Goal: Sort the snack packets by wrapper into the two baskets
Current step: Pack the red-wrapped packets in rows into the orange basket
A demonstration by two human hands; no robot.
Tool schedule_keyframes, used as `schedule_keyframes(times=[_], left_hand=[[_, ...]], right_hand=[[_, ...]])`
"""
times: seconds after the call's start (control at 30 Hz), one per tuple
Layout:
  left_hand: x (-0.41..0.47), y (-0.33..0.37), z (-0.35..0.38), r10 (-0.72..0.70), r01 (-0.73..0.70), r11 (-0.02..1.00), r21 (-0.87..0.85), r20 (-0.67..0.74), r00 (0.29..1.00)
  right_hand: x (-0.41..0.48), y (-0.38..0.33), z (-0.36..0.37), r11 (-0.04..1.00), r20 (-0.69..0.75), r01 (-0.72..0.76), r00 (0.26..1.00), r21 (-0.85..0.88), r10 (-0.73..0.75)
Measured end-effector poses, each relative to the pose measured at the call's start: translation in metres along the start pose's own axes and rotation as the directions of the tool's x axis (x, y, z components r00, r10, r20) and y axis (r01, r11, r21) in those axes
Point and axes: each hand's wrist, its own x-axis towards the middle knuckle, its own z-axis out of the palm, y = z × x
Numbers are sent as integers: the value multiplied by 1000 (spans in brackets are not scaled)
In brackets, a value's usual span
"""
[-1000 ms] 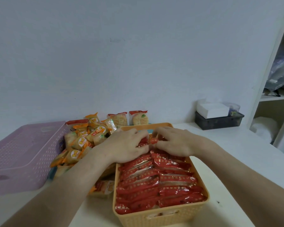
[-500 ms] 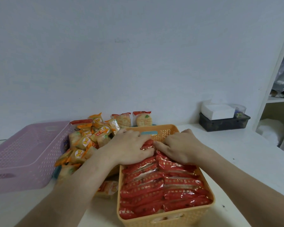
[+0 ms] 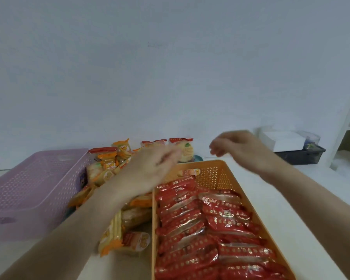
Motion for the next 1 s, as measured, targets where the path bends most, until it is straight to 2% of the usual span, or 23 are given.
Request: schedule_keyframes(times=[0.07, 0.1, 0.2, 0.33, 0.4, 0.53, 0.63, 0.7, 0.73, 0.8, 0.83, 0.9, 0.93, 1.0], left_hand=[[13, -18, -9, -97, 77, 992, -103, -214, 972], [22, -29, -12, -136, 117, 989, -90, -247, 959], [43, -65, -12, -207, 221, 972, 76, -154, 966], [74, -110, 0, -240, 250, 905, 344, -71, 968], [90, -126, 9, -244, 241, 871, 429, -48, 969], [114, -137, 31, -267, 209, 753, 624, 0, 964], [123, -136, 40, -233, 173, 702, 691, -7, 973], [120, -135, 38, -168, 163, 779, 606, -48, 985], [116, -133, 34, -135, 171, 853, 493, -109, 985], [111, -122, 24, -109, 160, 973, 166, -282, 953], [108, -114, 17, -124, 143, 989, 27, -354, 927], [95, -93, 5, -202, 111, 968, -225, -438, 876], [88, -84, -1, -256, 75, 924, -375, -460, 850], [70, -68, -13, -347, -13, 808, -589, -494, 797]], right_hand=[[25, 1, -10, 979, 18, -112, 994, 171, 111], [39, 5, -11, 970, 76, -158, 986, 186, 147], [76, 17, 0, 950, 280, -289, 927, 118, 248], [118, 33, 37, 937, 331, -346, 880, -41, 340], [138, 44, 58, 942, 339, -308, 879, -135, 336], [161, 57, 84, 949, 349, -102, 914, -297, 207], [163, 59, 90, 859, 401, 31, 893, -510, 206], [164, 60, 88, 829, 377, 73, 910, -554, 171], [165, 57, 84, 854, 324, 69, 939, -516, 120], [162, 48, 64, 939, 161, -3, 985, -343, 62], [157, 40, 52, 978, 100, -39, 993, -204, 60], [132, 23, 25, 993, 91, -70, 994, 93, 62], [119, 16, 13, 977, 121, -70, 992, 202, 46], [89, 4, -8, 972, 194, -50, 981, 229, 5]])
